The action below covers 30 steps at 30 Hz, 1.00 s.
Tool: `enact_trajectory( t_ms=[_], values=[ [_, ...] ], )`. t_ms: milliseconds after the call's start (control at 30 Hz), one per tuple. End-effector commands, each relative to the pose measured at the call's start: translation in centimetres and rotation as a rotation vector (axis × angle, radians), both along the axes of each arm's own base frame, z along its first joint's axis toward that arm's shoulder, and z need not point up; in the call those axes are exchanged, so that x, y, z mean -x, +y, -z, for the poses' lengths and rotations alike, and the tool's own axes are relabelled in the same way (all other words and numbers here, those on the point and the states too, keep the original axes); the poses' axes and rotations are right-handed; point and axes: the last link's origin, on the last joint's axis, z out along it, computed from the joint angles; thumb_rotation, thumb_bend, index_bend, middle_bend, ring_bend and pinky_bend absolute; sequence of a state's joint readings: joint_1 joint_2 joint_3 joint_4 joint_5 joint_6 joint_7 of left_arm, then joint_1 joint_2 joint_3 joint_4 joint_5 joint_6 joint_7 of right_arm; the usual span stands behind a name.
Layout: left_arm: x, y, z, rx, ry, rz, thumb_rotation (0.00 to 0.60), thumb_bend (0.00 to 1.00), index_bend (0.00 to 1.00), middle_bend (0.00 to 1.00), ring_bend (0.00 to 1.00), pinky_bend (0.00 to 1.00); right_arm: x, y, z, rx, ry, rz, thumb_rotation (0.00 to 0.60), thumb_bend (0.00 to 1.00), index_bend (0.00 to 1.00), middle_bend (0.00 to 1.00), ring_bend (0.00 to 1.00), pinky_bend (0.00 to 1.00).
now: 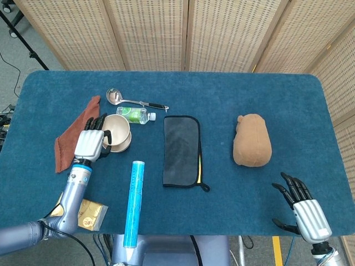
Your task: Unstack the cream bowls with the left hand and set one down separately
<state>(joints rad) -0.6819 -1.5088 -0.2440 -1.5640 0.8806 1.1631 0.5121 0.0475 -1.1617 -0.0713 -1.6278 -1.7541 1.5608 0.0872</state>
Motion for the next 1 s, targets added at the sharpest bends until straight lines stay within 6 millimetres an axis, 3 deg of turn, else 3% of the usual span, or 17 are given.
enact_trajectory(
  t_ms=[33,633,700,1000],
  values=[
    [-0.5,-0.4,-0.7,-0.005,-0.007,0.010,0.600,0.37,0.65,0.02,0.08,0.05,0.1,-0.1,0.0,-0.003,0.001,0.004,0.600,0.00,0.16,0.00,0.00,0.07],
    [-2.4,-5.1,-3.9,0.025,-0.060,0.059,0.600,0.37,0.65,0.02,0.08,0.05,-0.6,0.8,0.2,-0.009,0.008,-0.030,0.600,0.00,0.16,0.00,0.00,0.07],
    [-2.4,-6.4,-4.2,0.038,-0.061,0.057,0.600,0.37,0.65,0.02,0.08,0.05,-0.7,1.2,0.0,-0.002,0.007,-0.037,0.600,0.00,0.16,0.00,0.00,0.07],
    [-1.3,-8.6,-4.0,0.059,-0.063,0.035,0.600,0.37,0.65,0.03,0.08,0.05,-0.3,2.5,-0.7,0.007,0.010,-0.035,0.600,0.00,0.16,0.00,0.00,0.07]
  ],
)
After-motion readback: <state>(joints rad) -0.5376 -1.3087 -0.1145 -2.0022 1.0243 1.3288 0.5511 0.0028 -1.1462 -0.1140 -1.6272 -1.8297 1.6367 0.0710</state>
